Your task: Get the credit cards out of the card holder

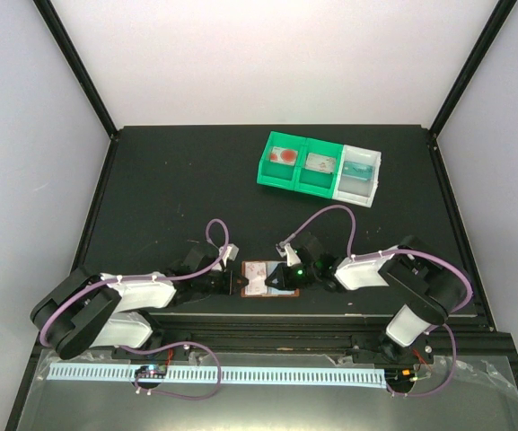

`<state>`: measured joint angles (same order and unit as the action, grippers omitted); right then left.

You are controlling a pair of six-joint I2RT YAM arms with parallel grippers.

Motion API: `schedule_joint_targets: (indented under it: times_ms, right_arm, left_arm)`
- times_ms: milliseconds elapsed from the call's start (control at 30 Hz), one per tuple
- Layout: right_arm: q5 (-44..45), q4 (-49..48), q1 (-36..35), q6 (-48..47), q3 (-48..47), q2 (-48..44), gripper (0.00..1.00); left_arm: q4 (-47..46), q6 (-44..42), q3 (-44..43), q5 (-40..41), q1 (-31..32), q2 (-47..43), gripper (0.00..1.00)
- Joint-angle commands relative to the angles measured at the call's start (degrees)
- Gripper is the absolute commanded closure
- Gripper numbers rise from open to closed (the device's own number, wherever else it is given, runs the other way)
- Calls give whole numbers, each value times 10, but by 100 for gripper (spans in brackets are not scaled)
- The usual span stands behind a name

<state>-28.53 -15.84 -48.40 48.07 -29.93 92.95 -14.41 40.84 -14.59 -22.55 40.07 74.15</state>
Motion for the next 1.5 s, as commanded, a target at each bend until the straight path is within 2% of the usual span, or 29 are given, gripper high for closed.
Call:
schedule_joint_targets:
  times_ms: [0,133,467,800,967,1300,1467]
  right_arm:
    - [0,-39,-4,1,13,-5,99]
    - [3,-55,-4,5,31,-18,99]
    - [41,-15,1,-15,55,-55,99]
    - [8,-31,32,-22,74,-67,99]
    - [40,6,33,-29,81,-106,99]
    - [28,24,33,-31,93,-169,99]
    - [71,94,33,-40,86,-227,99]
  left_arm:
    - [2,6,10,12,-5,11,98]
    - [-3,10,11,13,-5,19,98]
    - [2,3,12,26,-5,32,98]
    - [-16,15,18,16,-5,38,98]
    - [-5,21,17,21,-5,21,98]
    - [6,37,8,8,-5,-25,94]
    - [53,32,-16,8,-5,-60,84]
